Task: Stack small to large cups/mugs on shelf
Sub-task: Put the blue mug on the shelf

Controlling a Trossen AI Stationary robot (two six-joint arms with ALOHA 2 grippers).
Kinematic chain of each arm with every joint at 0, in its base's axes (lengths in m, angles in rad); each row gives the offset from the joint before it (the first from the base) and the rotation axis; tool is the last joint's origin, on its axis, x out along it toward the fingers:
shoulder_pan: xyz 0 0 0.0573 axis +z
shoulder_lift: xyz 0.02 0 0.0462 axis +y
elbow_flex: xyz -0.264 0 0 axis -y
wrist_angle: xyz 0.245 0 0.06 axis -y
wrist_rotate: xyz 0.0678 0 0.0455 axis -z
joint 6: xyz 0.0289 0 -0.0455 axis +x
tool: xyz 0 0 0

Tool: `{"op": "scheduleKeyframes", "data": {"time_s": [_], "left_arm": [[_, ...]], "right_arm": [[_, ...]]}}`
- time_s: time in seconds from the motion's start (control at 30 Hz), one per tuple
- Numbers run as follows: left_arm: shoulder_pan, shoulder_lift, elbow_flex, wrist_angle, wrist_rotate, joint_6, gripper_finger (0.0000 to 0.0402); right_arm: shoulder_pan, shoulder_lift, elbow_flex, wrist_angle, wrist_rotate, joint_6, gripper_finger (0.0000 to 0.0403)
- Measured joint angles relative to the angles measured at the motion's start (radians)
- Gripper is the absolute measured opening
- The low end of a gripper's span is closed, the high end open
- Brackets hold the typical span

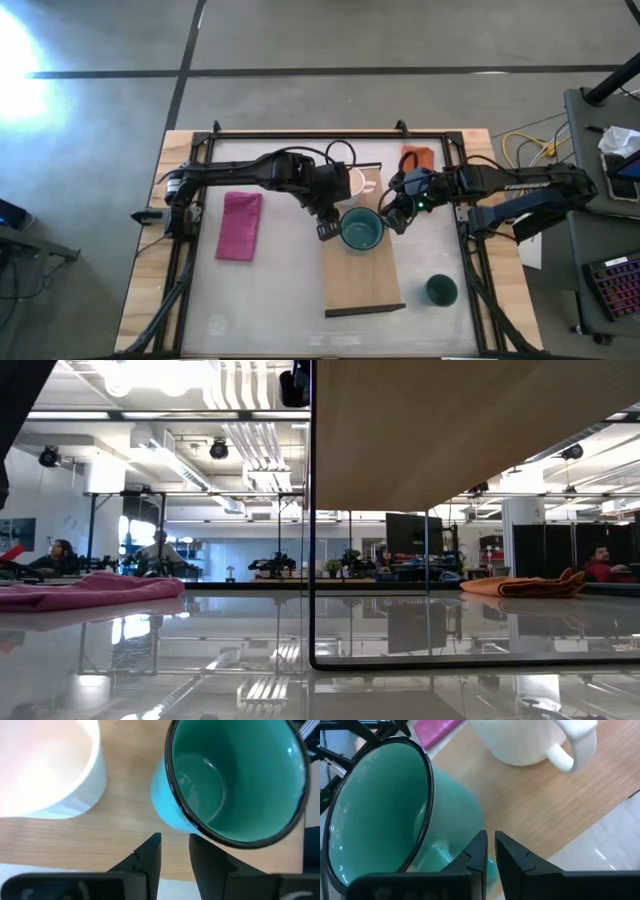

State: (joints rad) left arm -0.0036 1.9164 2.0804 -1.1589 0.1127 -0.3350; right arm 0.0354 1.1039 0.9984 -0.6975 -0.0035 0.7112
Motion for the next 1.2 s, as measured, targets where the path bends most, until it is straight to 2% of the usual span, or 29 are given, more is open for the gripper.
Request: {"op": "scheduleKeyframes", "data": {"time_s": [0.4,0.6,1.0,1.2], "left_arm": [[-0.002,-0.047,-0.011,-0.017,-0.018,-0.076,0.0086],[-0.015,-0.047,-0.036,-0.063,-0.019,-0.082,0.0086],[-0.057,-0.048,-0.088,-0.051,-0.019,-0.088,0.0086],[-0.064,-0.047,-0.101,-0.049,-0.019,-0.088,0.0086]], "right_arm": [[0.000,0.000,0.000,0.109,-0.033,-0.032,0.0029],[0.004,0.009,0.000,0.116,-0.027,-0.034,0.0029],[0.012,0.070,0.001,0.218,-0.048,-0.015,0.0029],[0.012,0.069,0.001,0.207,-0.022,-0.022,0.0029]]}}
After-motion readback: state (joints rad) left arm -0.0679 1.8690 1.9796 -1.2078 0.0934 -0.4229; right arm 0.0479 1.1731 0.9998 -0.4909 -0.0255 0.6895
